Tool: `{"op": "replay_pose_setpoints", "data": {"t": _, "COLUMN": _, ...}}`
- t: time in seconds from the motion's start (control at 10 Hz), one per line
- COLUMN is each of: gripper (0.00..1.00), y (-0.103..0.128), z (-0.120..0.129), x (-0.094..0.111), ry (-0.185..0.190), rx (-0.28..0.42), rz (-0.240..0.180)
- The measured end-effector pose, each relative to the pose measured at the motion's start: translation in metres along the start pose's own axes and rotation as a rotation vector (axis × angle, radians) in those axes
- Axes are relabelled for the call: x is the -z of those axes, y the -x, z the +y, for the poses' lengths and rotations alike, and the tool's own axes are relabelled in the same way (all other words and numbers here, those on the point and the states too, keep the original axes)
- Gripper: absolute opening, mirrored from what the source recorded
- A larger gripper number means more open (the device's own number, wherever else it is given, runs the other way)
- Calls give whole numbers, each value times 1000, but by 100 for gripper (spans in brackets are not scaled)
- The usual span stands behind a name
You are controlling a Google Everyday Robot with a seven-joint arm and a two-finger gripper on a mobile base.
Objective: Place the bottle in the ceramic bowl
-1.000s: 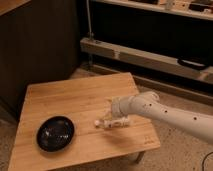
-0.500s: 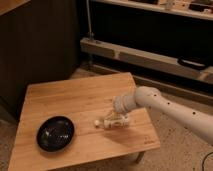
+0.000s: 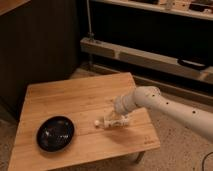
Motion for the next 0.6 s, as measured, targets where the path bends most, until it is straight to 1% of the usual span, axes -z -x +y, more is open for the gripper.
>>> {"op": "replay_pose_setpoints", "data": {"t": 0.1, "gripper": 65, "y": -4, "z": 4, "x": -2, "ry": 11, "rx": 7, "rz": 27}}
{"op": "replay_pose_setpoints", "data": {"t": 0.2, "gripper": 65, "y": -7, "z": 6, "x": -3, "ry": 15, "rx": 8, "rz": 33}}
{"op": "replay_pose_setpoints", "data": {"t": 0.3, "gripper": 65, "y": -10, "z": 9, "x": -4, "ry": 21, "rx": 10, "rz": 35}}
{"op": "replay_pose_setpoints", "data": {"t": 0.4, "gripper": 65, "y": -19, "z": 15, "x": -9, "ry": 37, "rx": 15, "rz": 30}}
{"op": "replay_pose_setpoints", "data": {"t": 0.6, "gripper": 65, "y": -31, "z": 23, "x": -17, "ry": 55, "rx": 15, "rz": 26}}
